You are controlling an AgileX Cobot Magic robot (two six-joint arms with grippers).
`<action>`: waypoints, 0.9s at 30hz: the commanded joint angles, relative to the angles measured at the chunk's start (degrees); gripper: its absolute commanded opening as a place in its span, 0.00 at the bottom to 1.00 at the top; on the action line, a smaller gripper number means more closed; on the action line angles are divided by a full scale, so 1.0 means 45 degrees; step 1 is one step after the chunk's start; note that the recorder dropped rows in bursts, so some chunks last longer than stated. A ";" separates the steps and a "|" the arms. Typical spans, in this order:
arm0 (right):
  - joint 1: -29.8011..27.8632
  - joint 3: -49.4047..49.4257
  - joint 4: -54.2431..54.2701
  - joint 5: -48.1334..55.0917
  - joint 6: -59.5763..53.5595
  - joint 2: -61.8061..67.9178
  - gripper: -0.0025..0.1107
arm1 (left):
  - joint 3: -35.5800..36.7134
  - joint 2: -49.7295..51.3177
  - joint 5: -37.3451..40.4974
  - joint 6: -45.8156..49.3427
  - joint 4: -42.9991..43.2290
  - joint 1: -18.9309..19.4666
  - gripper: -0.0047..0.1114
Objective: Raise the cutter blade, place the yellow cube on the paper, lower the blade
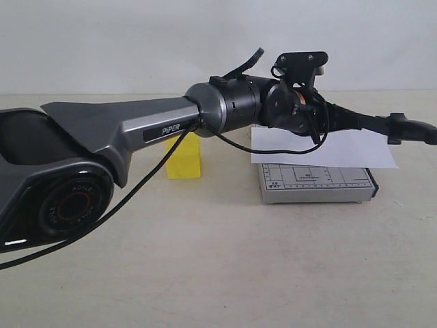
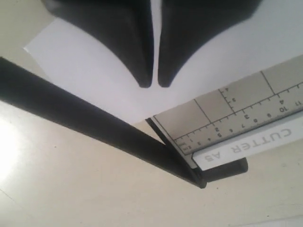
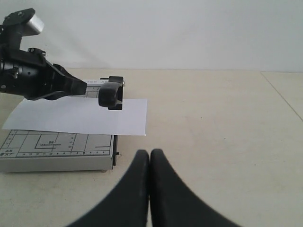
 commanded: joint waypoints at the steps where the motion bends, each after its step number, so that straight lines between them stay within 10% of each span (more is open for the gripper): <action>1: -0.0019 0.0070 0.0054 -0.0155 -0.0024 -0.0032 0.02 | -0.0051 -0.0133 0.0673 -0.0221 -0.0095 0.0000 0.08; 12: -0.0019 0.0070 0.0054 -0.0155 -0.0024 -0.0032 0.02 | 0.2769 -0.2220 -0.0798 -0.0221 0.0886 0.0000 0.08; 24: -0.0019 0.0070 0.0054 -0.0155 -0.0024 -0.0032 0.02 | 1.2743 -0.7585 -0.7189 -0.0284 -0.0479 0.0406 0.08; 27: -0.0019 0.0070 0.0054 -0.0155 -0.0024 -0.0032 0.02 | 1.5121 -0.9218 -0.8743 0.3653 -0.4650 0.0925 0.08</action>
